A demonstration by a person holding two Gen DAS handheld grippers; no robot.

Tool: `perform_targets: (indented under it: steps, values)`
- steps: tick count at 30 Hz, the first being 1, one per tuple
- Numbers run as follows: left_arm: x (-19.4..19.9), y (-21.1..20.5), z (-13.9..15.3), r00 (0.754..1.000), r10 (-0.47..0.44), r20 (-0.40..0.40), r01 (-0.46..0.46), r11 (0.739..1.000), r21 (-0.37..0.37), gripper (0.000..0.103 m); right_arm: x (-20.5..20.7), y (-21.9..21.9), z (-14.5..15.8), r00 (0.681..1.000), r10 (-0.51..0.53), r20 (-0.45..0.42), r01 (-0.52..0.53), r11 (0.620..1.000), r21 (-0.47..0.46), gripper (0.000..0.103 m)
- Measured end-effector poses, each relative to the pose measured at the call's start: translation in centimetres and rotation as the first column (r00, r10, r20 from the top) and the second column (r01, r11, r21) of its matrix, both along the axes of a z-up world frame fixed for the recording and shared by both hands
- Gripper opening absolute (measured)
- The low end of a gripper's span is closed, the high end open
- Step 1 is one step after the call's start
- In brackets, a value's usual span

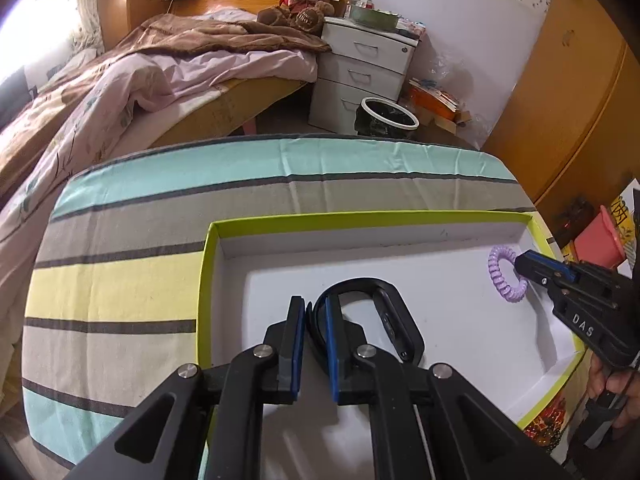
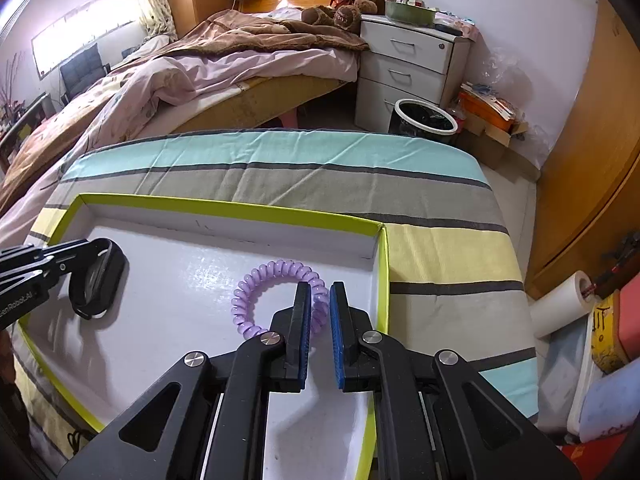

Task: Organize jewelry
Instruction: 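Carry both items into the yellow box and open both tools to release them, then move the left tool to the black necklace while the right tool reaches the red tassel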

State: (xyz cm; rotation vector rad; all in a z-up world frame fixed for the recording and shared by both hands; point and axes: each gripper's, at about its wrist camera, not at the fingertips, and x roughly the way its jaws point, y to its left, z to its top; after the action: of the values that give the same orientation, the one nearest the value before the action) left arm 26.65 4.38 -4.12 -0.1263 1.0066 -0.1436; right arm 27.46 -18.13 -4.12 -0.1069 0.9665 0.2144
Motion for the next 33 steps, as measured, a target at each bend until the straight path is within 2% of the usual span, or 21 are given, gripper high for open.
perform_targets:
  steps: [3, 4, 5, 7, 13, 15, 16, 21, 23, 27, 33]
  values:
    - [0.0, 0.4, 0.1, 1.000, 0.010, 0.004, -0.010, 1.000, -0.013, 0.011, 0.1, 0.1, 0.2, 1.000, -0.001, 0.008, 0.001, 1.000, 0.000, 0.011]
    - [0.0, 0.5, 0.2, 1.000, 0.011, 0.006, -0.011, 1.000, -0.018, 0.014, 0.0, 0.1, 0.3, 1.000, -0.002, 0.011, 0.002, 1.000, 0.001, 0.014]
    - [-0.2, 0.5, 0.3, 1.000, 0.014, 0.009, -0.014, 1.000, -0.018, 0.023, -0.1, 0.1, 0.5, 1.000, -0.003, 0.016, 0.003, 1.000, 0.005, 0.020]
    - [-0.7, 0.7, 0.9, 0.999, 0.011, 0.032, -0.010, 1.000, -0.020, 0.034, -0.3, 0.0, 0.8, 1.000, 0.002, 0.023, -0.002, 1.000, 0.016, 0.021]
    - [-2.6, 1.1, 3.2, 0.996, 0.014, 0.091, -0.007, 0.998, -0.068, 0.035, -1.7, 0.0, 2.2, 0.998, 0.020, 0.057, -0.023, 0.998, 0.052, 0.025]
    - [-3.8, 1.2, 4.1, 0.994, 0.007, 0.113, 0.003, 0.996, -0.088, 0.035, -2.6, 0.0, 2.9, 0.997, 0.032, 0.074, -0.038, 0.997, 0.074, 0.038]
    - [-4.5, 1.2, 4.5, 0.993, 0.001, 0.122, 0.011, 0.995, -0.103, 0.035, -3.1, -0.1, 3.3, 0.996, 0.036, 0.083, -0.043, 0.996, 0.083, 0.041]
    - [-8.3, 1.2, 5.1, 0.990, -0.012, 0.140, 0.034, 0.987, -0.155, 0.037, -6.5, -1.1, 4.9, 0.992, 0.042, 0.121, -0.060, 0.987, 0.146, 0.041]
    - [-10.0, 1.3, 4.8, 0.991, -0.015, 0.131, 0.038, 0.983, -0.177, 0.044, -8.3, -2.0, 5.1, 0.991, 0.042, 0.130, -0.063, 0.984, 0.167, 0.041]
    - [-12.9, 1.4, 4.3, 0.993, -0.011, 0.118, 0.036, 0.977, -0.210, 0.044, -11.2, -3.4, 4.7, 0.993, 0.036, 0.112, -0.055, 0.983, 0.173, 0.041]
    - [-16.7, 0.7, 3.6, 0.993, -0.059, 0.103, 0.082, 0.967, -0.240, 0.051, -14.8, -5.1, 3.3, 0.994, 0.051, 0.099, -0.070, 0.976, 0.205, 0.041]
